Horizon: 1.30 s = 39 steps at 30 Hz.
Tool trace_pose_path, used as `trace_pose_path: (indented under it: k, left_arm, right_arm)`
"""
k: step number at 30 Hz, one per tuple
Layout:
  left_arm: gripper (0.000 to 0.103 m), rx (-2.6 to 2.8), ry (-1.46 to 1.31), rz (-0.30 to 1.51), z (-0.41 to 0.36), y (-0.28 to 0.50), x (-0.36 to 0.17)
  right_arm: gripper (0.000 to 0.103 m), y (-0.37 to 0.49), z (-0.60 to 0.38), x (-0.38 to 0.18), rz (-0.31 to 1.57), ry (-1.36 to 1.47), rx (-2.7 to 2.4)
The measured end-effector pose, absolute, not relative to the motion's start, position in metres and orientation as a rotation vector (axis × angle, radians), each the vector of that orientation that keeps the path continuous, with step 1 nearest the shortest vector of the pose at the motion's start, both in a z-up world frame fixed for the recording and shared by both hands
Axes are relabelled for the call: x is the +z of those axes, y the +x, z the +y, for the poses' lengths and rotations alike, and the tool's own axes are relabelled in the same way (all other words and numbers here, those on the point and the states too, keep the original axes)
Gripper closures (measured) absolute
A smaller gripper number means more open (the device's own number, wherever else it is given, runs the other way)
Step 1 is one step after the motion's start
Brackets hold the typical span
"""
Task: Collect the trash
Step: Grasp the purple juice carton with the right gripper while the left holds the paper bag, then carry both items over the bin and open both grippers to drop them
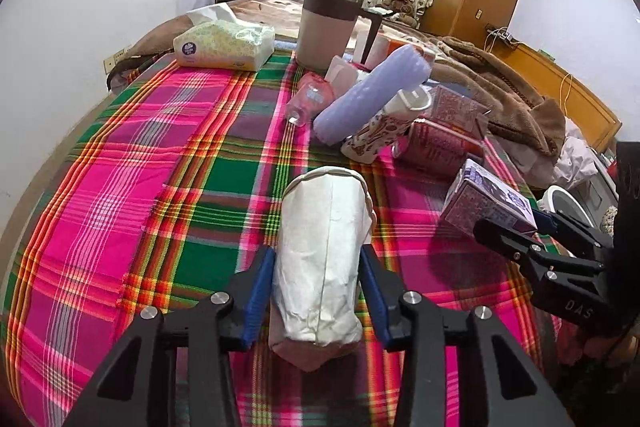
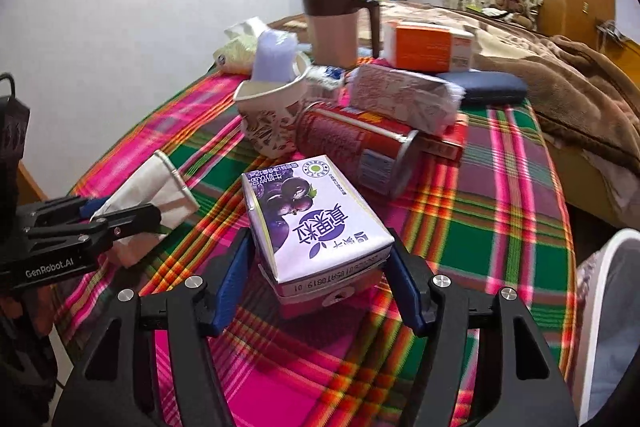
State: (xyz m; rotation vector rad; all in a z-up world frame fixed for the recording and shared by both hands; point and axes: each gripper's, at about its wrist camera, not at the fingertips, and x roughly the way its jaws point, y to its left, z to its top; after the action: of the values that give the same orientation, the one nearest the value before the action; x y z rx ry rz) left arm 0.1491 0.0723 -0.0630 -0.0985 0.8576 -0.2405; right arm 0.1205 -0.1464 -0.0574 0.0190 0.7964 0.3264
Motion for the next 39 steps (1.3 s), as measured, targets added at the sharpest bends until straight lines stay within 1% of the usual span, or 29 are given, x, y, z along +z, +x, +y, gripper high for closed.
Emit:
trace_pose_path:
  k: [10,20,39]
  left_arm:
    - [0.059,-0.277,-0.089,0.819,0.049,0.133,-0.045]
    - [0.059,-0.334,-0.056,0.747,0.011,0.117,-0.018]
    - [0.059,-0.526,0.050,0.659,-0.110,0.105,0.018]
  right_arm:
    - [0.038,0.104,-0.165,-0.049,0.756,0.062,0.276]
    - [0.038,0.077,-0.210,-0.023,0.663,0.118,0.184]
    - [0.038,0.040,-0.295,-0.002,0.566,0.167,-0.067]
